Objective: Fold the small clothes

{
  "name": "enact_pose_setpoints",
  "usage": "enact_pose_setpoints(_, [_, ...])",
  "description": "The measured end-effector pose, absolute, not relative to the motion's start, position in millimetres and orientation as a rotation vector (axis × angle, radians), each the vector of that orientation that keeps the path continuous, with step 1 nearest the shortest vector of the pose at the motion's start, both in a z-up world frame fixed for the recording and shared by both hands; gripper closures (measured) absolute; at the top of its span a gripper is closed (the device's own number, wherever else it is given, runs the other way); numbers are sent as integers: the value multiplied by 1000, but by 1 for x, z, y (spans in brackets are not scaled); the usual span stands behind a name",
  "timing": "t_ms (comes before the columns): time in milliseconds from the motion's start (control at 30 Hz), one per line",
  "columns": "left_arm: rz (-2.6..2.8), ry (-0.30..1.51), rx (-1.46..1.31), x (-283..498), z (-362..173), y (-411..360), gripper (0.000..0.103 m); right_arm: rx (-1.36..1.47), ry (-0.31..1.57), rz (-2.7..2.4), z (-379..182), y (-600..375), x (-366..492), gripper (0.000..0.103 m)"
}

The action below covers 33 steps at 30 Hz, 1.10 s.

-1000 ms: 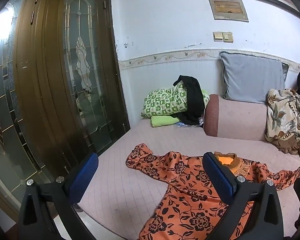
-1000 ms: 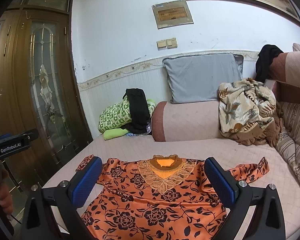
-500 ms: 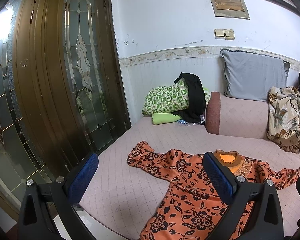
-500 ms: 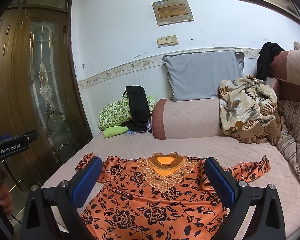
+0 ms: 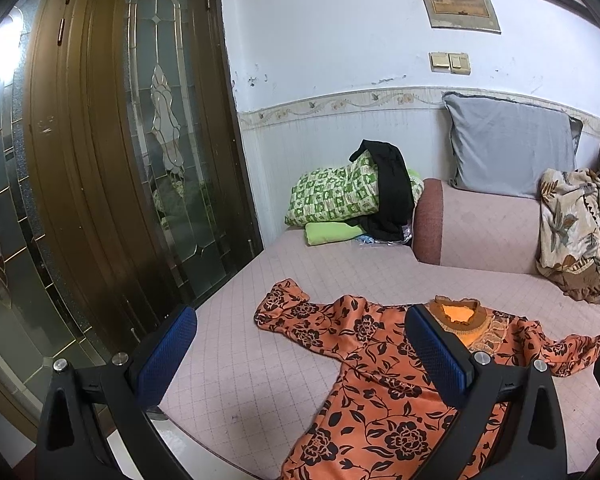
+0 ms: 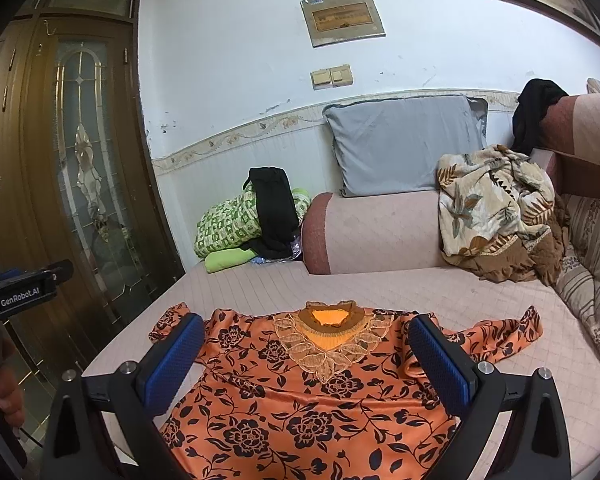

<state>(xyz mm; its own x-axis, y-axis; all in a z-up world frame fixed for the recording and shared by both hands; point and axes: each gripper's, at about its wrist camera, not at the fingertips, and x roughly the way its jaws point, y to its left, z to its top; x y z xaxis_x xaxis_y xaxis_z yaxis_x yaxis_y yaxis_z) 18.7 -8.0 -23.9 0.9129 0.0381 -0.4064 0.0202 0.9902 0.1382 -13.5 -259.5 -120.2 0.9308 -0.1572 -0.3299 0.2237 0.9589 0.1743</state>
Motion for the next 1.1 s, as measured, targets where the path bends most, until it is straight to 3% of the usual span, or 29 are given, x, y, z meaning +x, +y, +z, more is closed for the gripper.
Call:
enact_pose_setpoints(733, [3,481,201,79,-62,-52,0,283,412,-239,-166,-305,34,0])
enact_pose_setpoints(933, [-30,511,214,121,-104,-95,0,384,439,-219,-204,-358,47,0])
enact_pose_setpoints(1100, [-121,669,187,184,-179,-148,0,781,439,-284,-267,-472,36,0])
